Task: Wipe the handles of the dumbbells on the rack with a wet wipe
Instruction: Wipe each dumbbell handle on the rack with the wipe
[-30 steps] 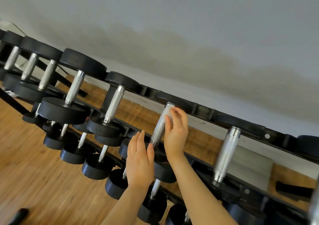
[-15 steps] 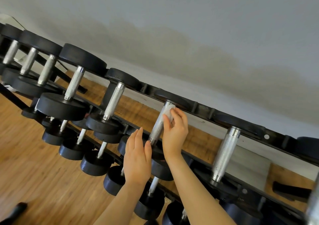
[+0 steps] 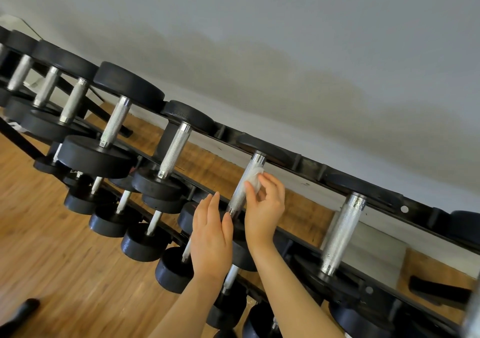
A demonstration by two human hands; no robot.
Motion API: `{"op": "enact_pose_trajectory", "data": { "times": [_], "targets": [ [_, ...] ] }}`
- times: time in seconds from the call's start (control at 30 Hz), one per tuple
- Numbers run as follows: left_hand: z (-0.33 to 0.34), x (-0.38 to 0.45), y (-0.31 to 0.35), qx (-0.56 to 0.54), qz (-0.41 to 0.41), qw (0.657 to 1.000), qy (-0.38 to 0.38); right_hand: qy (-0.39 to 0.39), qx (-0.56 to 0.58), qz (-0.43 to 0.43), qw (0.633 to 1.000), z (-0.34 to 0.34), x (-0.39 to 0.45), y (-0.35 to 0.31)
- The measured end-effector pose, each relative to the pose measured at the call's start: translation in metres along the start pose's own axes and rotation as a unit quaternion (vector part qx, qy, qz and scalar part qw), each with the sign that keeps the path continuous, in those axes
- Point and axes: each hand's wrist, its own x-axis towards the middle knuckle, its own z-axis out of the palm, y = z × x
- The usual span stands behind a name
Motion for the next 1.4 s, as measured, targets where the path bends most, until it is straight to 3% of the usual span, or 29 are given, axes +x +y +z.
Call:
{"op": "enact_pose_trajectory", "data": {
  "times": [1.07, 1.4],
  "targets": [
    [-0.001, -0.002, 0.003, 0.002, -0.022, 1.0, -0.02, -0.016, 0.024, 0.035, 0.999, -0.006, -0.005, -0.003],
    [0.001, -0.005, 0.004, 0.015, -0.027, 0.999, -0.011, -0.037, -0.032, -0.013, 0.999, -0.01, 0.008, -0.002]
  ]
}}
